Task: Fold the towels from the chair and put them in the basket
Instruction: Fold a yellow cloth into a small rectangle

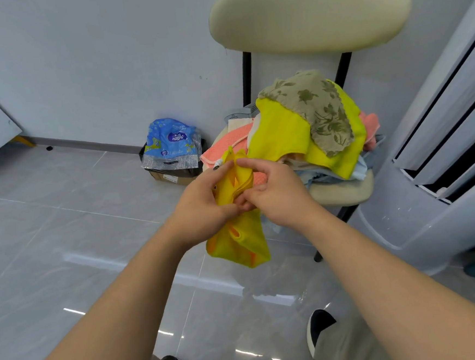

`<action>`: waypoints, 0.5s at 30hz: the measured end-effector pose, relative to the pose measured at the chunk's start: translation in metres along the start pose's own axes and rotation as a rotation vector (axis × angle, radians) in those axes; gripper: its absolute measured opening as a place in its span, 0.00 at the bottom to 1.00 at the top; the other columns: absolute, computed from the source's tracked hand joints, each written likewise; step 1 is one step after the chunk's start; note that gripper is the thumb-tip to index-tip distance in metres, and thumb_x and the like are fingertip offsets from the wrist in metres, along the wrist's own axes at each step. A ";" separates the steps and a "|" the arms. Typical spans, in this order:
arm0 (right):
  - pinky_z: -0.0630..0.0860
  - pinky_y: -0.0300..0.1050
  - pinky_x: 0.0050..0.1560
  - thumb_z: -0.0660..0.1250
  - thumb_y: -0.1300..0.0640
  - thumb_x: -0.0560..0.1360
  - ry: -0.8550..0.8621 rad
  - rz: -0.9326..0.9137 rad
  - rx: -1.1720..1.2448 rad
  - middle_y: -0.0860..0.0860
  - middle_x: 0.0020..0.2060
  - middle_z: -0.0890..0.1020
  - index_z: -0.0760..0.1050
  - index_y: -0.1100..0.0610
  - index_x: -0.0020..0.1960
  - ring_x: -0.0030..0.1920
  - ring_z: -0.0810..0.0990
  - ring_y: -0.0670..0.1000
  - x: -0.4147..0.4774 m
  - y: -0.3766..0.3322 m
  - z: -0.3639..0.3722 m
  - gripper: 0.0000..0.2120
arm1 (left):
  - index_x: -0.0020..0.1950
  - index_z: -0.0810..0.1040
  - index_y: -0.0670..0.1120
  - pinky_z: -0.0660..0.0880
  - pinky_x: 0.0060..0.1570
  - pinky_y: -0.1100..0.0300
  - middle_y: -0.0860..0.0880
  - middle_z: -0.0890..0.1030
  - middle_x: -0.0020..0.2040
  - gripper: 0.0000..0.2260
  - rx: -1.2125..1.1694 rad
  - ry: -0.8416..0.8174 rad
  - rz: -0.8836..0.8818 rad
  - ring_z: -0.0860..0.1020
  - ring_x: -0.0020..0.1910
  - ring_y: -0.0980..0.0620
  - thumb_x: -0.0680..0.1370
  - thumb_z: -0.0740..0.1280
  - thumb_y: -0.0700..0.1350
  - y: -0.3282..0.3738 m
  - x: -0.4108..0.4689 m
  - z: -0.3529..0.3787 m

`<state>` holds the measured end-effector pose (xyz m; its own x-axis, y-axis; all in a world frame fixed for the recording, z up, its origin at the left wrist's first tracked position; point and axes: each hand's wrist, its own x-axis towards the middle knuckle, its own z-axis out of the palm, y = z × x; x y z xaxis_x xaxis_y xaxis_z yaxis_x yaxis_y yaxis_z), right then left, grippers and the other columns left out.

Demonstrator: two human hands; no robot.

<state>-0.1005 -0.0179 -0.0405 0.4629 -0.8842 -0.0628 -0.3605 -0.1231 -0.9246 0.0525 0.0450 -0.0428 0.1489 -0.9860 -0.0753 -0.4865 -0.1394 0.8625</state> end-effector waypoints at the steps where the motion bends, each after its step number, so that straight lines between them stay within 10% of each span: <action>1: 0.82 0.38 0.40 0.63 0.75 0.73 -0.007 0.028 0.067 0.54 0.37 0.86 0.71 0.53 0.73 0.34 0.85 0.45 0.001 0.000 0.001 0.32 | 0.79 0.64 0.56 0.75 0.58 0.58 0.54 0.75 0.64 0.40 0.058 0.001 0.018 0.76 0.59 0.55 0.70 0.77 0.44 0.000 0.000 0.001; 5: 0.85 0.50 0.45 0.63 0.74 0.74 -0.043 0.052 0.130 0.58 0.42 0.86 0.71 0.54 0.73 0.39 0.87 0.54 0.004 0.002 0.002 0.30 | 0.79 0.63 0.54 0.67 0.47 0.76 0.55 0.72 0.60 0.39 0.233 0.001 0.064 0.71 0.55 0.58 0.71 0.69 0.33 0.001 -0.001 0.002; 9: 0.78 0.54 0.58 0.67 0.63 0.75 0.026 -0.212 -0.508 0.51 0.60 0.78 0.77 0.49 0.67 0.56 0.80 0.52 0.007 0.015 -0.011 0.21 | 0.76 0.69 0.53 0.62 0.53 0.74 0.52 0.73 0.67 0.36 0.398 -0.040 0.111 0.70 0.61 0.57 0.69 0.66 0.32 -0.002 0.000 -0.002; 15: 0.77 0.54 0.50 0.72 0.52 0.75 0.083 -0.319 -0.730 0.48 0.50 0.72 0.82 0.47 0.56 0.53 0.75 0.53 0.012 0.028 -0.022 0.10 | 0.70 0.77 0.52 0.60 0.56 0.73 0.57 0.69 0.74 0.30 0.508 -0.078 0.143 0.67 0.68 0.55 0.71 0.65 0.30 -0.003 -0.001 -0.012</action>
<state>-0.1223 -0.0421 -0.0591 0.5818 -0.7837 0.2175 -0.6731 -0.6141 -0.4121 0.0640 0.0472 -0.0392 -0.0043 -0.9996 -0.0286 -0.8559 -0.0112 0.5170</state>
